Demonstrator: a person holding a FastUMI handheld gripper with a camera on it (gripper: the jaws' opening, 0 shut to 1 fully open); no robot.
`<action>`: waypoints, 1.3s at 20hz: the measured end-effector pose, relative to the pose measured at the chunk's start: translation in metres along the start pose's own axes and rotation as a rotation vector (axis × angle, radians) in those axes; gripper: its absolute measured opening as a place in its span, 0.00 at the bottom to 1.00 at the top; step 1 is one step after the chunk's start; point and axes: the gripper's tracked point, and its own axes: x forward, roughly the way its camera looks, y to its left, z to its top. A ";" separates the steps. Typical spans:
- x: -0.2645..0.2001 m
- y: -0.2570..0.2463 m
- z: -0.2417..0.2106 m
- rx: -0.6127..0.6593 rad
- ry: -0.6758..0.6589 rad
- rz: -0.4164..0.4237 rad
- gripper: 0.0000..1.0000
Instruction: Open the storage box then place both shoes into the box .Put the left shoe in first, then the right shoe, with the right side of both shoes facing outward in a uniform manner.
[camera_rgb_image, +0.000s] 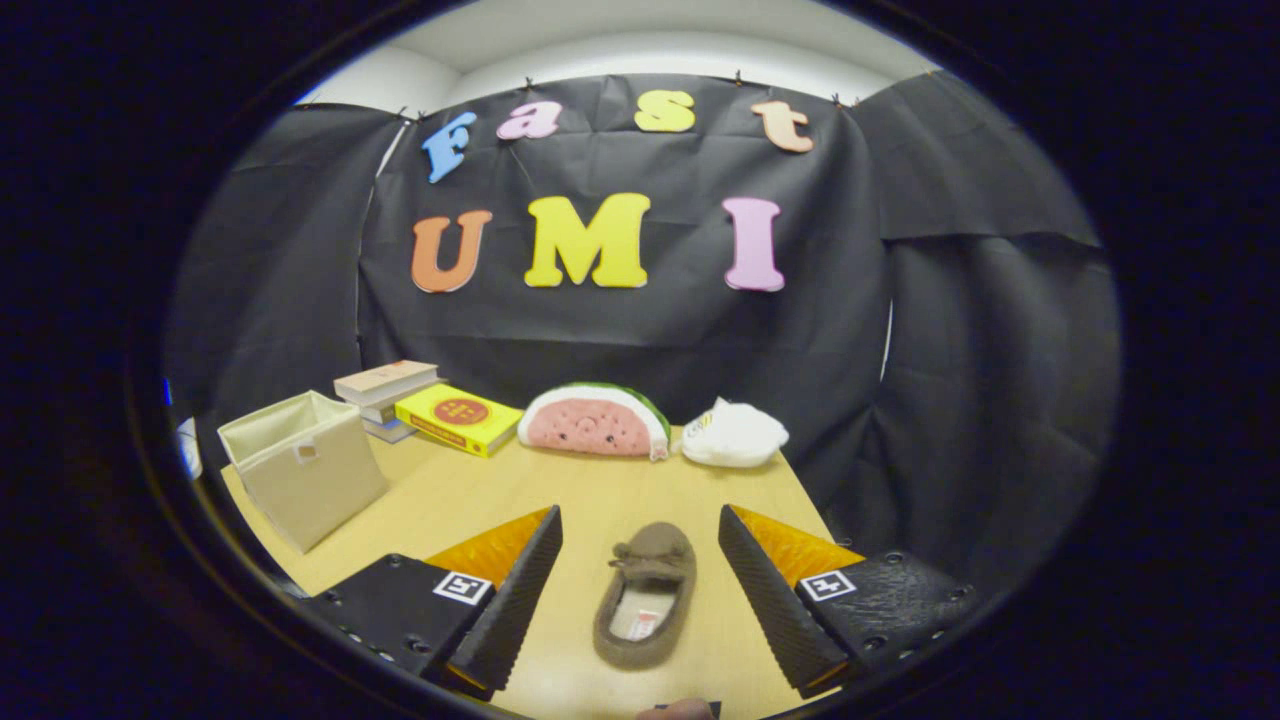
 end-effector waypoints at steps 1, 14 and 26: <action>0.007 -0.012 -0.012 -0.004 0.032 -0.019 0.96; 0.094 -0.021 -0.107 0.123 0.306 -0.003 0.96; 0.101 -0.017 -0.111 0.266 0.334 -0.018 0.00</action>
